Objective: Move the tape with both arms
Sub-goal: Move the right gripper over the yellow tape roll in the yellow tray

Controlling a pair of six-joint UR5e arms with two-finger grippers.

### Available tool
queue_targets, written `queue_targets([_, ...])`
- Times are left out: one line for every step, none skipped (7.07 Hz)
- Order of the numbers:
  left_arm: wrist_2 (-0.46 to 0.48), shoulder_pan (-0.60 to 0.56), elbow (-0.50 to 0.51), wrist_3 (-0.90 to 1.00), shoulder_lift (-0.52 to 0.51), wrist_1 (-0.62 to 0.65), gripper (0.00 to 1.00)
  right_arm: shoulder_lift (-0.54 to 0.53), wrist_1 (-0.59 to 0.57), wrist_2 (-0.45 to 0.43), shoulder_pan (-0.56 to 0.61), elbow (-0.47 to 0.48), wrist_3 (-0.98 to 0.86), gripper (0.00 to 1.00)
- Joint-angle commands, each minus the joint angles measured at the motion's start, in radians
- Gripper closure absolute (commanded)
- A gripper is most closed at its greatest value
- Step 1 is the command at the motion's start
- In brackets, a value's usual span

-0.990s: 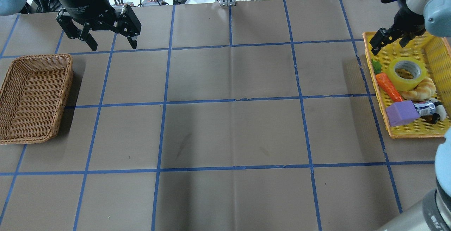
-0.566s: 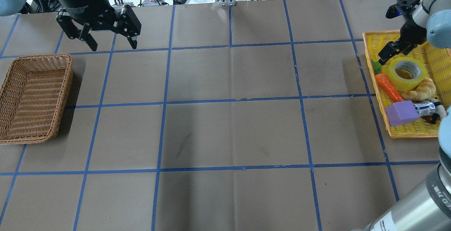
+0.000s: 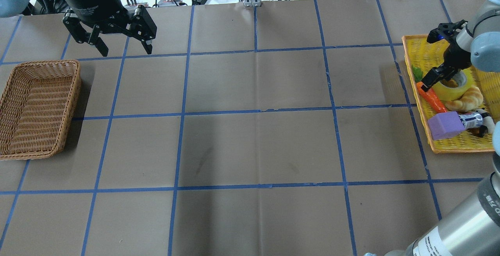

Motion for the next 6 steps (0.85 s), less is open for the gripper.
queue_targets([-0.001, 0.0, 0.0, 0.0, -0.002, 0.0, 0.0, -0.002, 0.001, -0.024, -0.003, 0.011, -0.001, 0.96])
queue_targets([-0.001, 0.0, 0.005, -0.002, -0.014, 0.002, 0.0, -0.013, 0.003, -0.026, -0.004, 0.004, -0.001, 0.98])
queue_targets([-0.003, 0.0, 0.002, 0.0, -0.008, 0.002, 0.0, -0.018, 0.003, -0.026, -0.004, -0.003, -0.003, 0.98])
queue_targets([-0.001, 0.003, -0.002, 0.0, -0.006, 0.002, 0.0, -0.025, 0.003, -0.024, -0.004, -0.014, -0.004, 0.98])
queue_targets([0.002, 0.003, -0.002, 0.002, -0.008, 0.002, 0.0, -0.034, 0.003, -0.024, -0.004, -0.022, -0.004, 0.98])
queue_targets([0.002, 0.003, 0.0, 0.002, -0.008, 0.002, 0.0, -0.036, 0.006, -0.021, -0.003, -0.016, 0.002, 0.97])
